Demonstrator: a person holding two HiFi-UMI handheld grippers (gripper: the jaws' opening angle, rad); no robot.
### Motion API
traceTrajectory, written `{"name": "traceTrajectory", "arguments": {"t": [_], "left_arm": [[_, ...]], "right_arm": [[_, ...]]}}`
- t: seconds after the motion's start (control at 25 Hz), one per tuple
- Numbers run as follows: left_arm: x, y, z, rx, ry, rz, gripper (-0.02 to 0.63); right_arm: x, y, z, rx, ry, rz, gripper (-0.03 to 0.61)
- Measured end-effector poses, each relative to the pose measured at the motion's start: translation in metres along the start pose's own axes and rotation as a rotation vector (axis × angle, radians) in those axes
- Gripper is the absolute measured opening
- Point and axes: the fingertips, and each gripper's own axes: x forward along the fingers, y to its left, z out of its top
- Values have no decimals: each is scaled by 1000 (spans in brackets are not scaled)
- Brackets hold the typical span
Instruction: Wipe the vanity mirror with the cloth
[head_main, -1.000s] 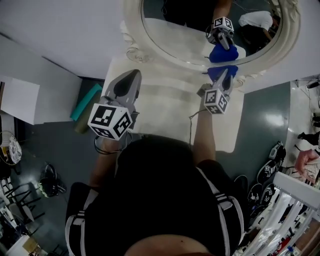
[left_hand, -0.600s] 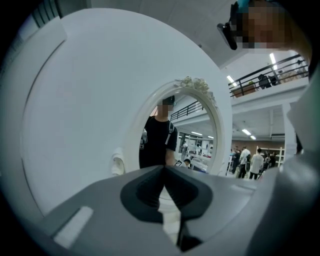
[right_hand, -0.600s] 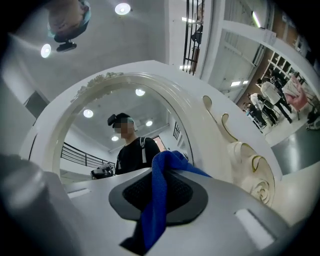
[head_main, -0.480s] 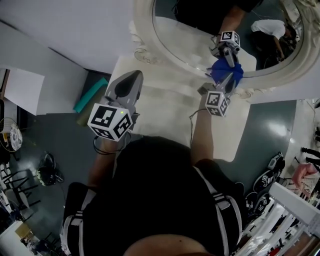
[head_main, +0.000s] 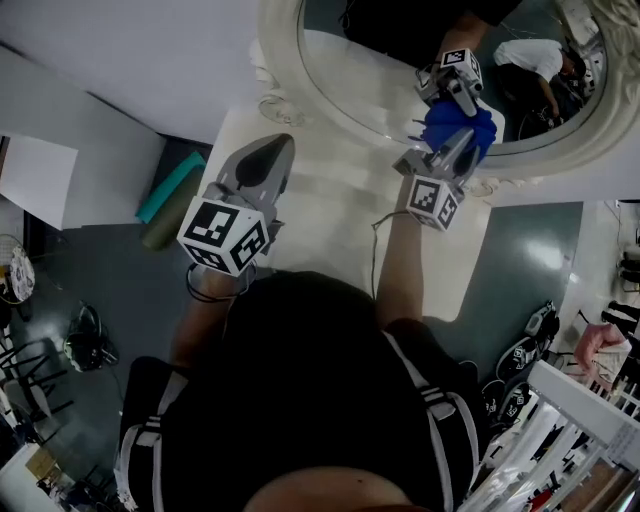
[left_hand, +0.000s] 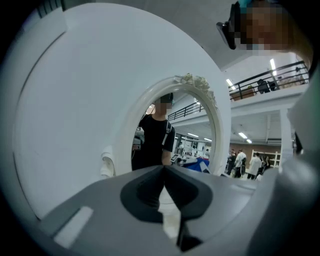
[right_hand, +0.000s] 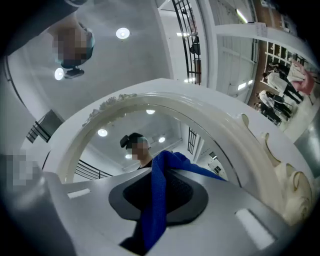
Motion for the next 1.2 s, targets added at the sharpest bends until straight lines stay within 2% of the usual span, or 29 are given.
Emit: {"name": "traceTrajectory", "arguments": {"t": [0.12,0.32,0.8,1.2], "left_arm": [[-1,1,0,-3,-9,-1,9],[-5,0,2,-21,-30,0,9],[-12,2,7,-63,-77,12,9],[-9,0,11,-80,-95,11,9]], "right_arm": [[12,24,16,-70,-30,81,52],[35,73,45,-256,-49,248,51],[67,127,82,-350,-7,334,51],[72,159,82,-582,59,494,49]]}}
